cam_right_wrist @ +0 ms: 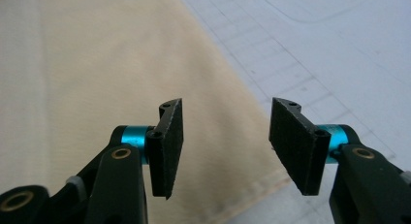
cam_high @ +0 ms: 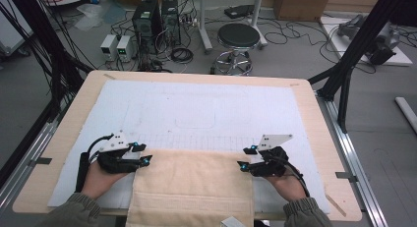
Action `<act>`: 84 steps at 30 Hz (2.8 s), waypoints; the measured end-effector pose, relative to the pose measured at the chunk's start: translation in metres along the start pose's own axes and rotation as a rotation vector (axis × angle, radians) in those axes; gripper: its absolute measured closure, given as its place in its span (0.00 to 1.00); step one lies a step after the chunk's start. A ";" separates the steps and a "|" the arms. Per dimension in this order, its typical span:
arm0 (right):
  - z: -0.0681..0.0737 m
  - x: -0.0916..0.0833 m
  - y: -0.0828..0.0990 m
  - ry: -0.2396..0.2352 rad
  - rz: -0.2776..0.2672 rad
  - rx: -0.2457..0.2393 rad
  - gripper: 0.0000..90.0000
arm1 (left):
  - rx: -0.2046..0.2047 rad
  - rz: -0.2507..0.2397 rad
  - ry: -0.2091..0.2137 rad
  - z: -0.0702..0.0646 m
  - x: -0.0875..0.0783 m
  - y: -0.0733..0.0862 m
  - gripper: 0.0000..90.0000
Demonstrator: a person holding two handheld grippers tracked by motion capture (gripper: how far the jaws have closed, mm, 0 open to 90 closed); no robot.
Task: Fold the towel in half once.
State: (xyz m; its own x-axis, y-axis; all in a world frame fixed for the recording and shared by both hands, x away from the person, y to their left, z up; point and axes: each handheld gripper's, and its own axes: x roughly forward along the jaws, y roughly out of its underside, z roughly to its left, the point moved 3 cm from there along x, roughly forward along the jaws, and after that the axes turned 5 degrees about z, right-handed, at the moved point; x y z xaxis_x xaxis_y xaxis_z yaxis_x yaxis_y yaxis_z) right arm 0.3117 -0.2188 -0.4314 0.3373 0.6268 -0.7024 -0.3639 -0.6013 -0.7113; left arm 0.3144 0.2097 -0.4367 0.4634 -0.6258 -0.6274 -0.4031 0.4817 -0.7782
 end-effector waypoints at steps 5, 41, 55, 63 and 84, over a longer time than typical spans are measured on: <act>-0.016 0.011 0.005 0.020 0.019 0.036 0.46 | -0.031 0.048 -0.016 0.014 0.014 0.006 0.51; -0.078 0.027 -0.042 0.040 -0.006 0.111 0.92 | -0.166 -0.010 -0.157 0.064 0.029 -0.050 0.91; -0.137 0.008 -0.097 0.180 -0.089 0.170 0.80 | -0.138 -0.053 -0.251 0.106 0.032 -0.128 0.85; -0.123 0.009 -0.077 0.125 -0.068 0.172 0.55 | -0.171 -0.058 -0.203 0.101 0.028 -0.098 0.59; -0.045 -0.019 -0.035 0.070 -0.085 0.055 0.25 | -0.058 -0.085 -0.048 0.032 0.004 -0.027 0.47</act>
State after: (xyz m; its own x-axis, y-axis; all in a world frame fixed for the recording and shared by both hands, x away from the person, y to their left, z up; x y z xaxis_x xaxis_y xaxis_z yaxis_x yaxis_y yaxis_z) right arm 0.3568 -0.2320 -0.3941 0.4282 0.6373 -0.6407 -0.3775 -0.5180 -0.7676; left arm 0.3524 0.2130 -0.4190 0.5348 -0.6317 -0.5612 -0.4052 0.3911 -0.8264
